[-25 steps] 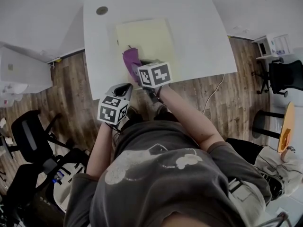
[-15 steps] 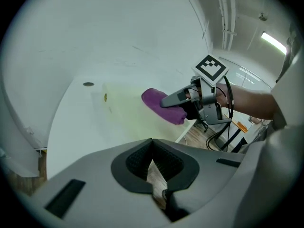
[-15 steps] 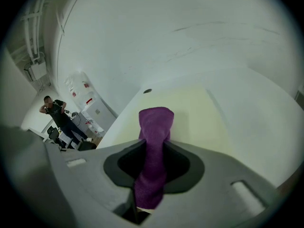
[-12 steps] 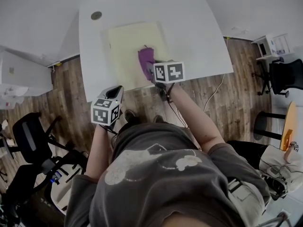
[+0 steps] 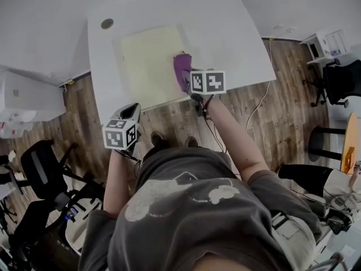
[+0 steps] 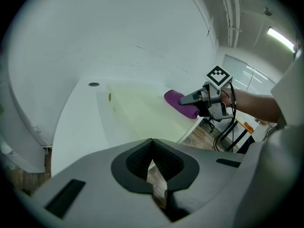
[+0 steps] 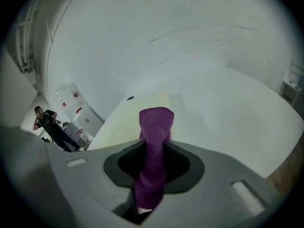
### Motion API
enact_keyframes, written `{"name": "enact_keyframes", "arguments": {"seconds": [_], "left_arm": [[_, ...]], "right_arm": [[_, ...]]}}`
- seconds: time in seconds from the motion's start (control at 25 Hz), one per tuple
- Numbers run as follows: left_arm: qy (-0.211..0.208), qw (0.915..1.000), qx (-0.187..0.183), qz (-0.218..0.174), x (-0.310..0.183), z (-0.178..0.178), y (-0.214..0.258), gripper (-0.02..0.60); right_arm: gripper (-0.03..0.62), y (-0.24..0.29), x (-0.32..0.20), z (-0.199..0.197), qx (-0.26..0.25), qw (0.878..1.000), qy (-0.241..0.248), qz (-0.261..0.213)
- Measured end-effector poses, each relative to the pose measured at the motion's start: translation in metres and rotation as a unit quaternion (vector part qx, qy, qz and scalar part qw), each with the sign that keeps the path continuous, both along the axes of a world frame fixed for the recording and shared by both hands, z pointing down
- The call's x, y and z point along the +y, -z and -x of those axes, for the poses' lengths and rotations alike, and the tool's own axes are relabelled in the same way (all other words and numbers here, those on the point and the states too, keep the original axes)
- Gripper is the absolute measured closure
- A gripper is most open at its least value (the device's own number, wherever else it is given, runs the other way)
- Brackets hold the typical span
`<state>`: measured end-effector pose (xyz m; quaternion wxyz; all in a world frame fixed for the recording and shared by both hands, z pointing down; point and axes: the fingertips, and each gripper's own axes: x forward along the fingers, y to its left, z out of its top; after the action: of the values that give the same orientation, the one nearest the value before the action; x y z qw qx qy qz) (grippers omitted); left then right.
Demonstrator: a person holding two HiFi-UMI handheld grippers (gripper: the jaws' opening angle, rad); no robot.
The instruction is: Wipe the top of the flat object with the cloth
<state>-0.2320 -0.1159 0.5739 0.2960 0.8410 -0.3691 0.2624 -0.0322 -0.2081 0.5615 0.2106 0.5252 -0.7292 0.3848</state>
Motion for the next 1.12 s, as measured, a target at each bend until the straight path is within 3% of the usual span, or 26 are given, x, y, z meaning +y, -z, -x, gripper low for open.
{"name": "enact_keyframes", "arguments": {"seconds": [0.36, 0.6, 0.72, 1.12], "left_arm": [[0.012, 0.9999, -0.003, -0.003, 0.001, 0.0, 0.002, 0.584], [0.006, 0.9997, -0.018, -0.013, 0.001, -0.004, 0.004, 0.583], [0.005, 0.9994, -0.022, -0.028, 0.0, -0.002, 0.01, 0.583], [0.038, 0.9983, -0.013, -0.042, 0.013, 0.021, 0.023, 0.583]], "right_arm": [[0.5, -0.001, 0.009, -0.043, 0.01, 0.999, -0.049, 0.004], [0.5, 0.017, 0.009, -0.038, -0.011, 0.999, -0.049, -0.016], [0.5, 0.031, 0.011, -0.011, -0.034, 0.999, -0.025, -0.025], [0.5, 0.033, 0.052, 0.132, -0.062, 0.986, 0.152, -0.008]]}}
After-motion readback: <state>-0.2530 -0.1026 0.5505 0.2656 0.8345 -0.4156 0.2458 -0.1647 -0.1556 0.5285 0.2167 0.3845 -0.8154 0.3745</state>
